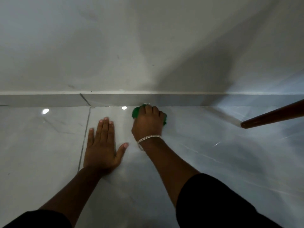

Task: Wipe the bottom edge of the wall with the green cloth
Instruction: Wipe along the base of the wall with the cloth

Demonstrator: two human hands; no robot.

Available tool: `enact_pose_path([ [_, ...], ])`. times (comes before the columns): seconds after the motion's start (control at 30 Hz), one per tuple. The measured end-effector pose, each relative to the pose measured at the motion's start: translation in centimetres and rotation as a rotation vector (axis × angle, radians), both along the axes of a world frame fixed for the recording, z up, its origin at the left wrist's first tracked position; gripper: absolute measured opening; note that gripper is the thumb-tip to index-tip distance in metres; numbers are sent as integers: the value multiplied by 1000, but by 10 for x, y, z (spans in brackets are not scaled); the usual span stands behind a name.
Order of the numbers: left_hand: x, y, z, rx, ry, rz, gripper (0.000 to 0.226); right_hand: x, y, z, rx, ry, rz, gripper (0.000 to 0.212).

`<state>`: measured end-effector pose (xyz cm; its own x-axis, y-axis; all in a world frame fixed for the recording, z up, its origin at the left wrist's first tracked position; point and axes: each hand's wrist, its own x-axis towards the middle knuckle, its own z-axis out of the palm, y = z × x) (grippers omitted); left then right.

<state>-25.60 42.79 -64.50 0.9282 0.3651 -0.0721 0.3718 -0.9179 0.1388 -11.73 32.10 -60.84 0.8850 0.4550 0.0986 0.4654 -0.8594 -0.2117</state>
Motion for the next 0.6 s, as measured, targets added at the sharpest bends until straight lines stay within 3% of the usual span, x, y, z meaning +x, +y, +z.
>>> enact_pose_path([
  [0.17,-2,0,3,-11,-7,0,95,28,-36,-6,61,-91,199,40],
  [0.3,-2,0,7,-17,-4,5,94,62,-104,1,5,-119,18,28],
  [0.4,-2,-1,7,-18,6,6,94,79,-138,6,-93,-47,-171,30],
  [0.5,-1,-2,7,-11,8,6,94,76,-114,5,-69,-8,-313,30],
  [0.6,8,-3,5,-20,16,0,97,47,-61,3,8,-39,-206,38],
])
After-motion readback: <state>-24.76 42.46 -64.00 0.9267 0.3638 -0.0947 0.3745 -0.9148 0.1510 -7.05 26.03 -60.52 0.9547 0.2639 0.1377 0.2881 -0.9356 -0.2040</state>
